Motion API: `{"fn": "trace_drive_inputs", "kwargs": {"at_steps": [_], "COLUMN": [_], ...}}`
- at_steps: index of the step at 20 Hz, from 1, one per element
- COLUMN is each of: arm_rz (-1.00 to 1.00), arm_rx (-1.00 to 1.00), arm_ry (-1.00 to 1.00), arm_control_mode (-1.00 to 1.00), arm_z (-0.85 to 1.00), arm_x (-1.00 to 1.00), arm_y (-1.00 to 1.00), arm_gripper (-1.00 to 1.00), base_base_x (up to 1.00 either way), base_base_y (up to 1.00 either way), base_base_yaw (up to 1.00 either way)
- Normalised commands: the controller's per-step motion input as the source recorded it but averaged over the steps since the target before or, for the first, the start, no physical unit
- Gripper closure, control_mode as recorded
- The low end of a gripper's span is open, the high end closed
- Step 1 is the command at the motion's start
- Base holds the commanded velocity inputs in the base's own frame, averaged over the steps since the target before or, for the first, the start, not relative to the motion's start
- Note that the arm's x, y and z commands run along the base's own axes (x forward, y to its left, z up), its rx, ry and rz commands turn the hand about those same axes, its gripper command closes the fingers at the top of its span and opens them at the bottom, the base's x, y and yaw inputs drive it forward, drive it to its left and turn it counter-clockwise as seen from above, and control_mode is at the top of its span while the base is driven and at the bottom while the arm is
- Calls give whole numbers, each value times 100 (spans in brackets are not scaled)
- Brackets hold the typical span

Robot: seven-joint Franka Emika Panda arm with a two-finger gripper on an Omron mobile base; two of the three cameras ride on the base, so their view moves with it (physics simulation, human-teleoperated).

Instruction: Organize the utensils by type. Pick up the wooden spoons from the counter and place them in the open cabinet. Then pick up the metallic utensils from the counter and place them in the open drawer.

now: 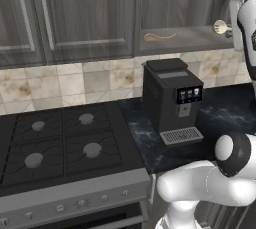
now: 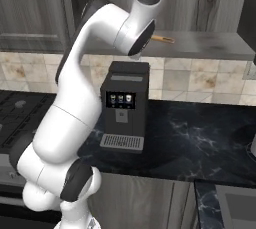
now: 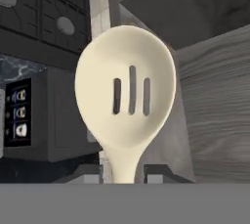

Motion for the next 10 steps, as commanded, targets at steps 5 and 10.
{"fn": "trace_drive_inputs", "kwargs": {"at_steps": [5,10], "arm_rz": [0,0], "arm_rx": [8,5], "arm_ry": [-9,-11], "arm_control_mode": [-100,-100], "arm_z": [-4,-7], "arm_x": [32,45], "arm_y": [0,2], "arm_gripper": [100,100], "base_base_x": [0,0], "base_base_y": [0,0], "base_base_yaw": [0,0]}}
